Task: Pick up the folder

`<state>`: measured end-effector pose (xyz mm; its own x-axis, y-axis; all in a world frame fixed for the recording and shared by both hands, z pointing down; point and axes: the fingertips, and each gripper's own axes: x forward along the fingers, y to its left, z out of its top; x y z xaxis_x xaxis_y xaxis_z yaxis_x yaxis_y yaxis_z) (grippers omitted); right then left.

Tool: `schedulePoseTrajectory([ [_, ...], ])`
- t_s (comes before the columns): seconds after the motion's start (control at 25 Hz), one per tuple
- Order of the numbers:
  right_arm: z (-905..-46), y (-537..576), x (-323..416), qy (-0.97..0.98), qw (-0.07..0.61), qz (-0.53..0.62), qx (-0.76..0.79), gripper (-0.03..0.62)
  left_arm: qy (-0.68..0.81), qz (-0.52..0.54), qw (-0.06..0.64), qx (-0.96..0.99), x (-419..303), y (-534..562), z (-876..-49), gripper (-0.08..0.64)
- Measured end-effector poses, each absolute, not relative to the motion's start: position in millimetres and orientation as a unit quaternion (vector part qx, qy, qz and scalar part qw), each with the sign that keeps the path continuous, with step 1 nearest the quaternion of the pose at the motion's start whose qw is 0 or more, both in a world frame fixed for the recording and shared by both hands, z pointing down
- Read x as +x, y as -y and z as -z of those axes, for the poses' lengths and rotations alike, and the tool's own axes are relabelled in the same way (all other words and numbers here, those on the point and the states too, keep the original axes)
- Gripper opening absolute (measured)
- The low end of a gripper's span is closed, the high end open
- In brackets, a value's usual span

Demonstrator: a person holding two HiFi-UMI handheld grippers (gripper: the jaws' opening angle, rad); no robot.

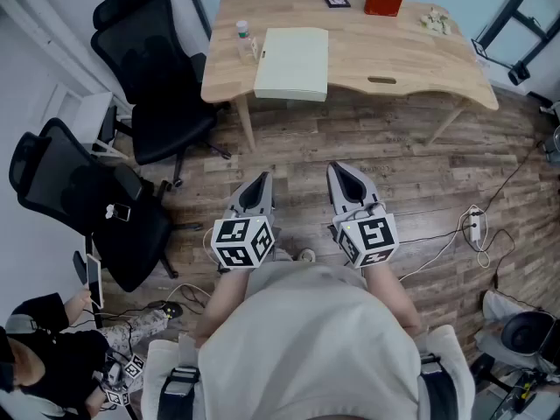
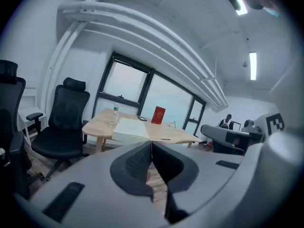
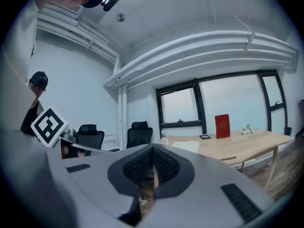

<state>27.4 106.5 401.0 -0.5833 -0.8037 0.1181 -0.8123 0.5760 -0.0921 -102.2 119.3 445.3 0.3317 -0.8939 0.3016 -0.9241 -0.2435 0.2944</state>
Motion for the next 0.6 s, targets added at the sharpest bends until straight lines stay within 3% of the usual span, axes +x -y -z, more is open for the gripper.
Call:
schedulePoseTrajectory([
  [0.6, -397.4, -119.9, 21.6, 0.898, 0.026, -0.063, 0.435, 0.018, 0.572, -0.027, 0.224, 0.788, -100.1, -121.4, -447.1, 0.021],
])
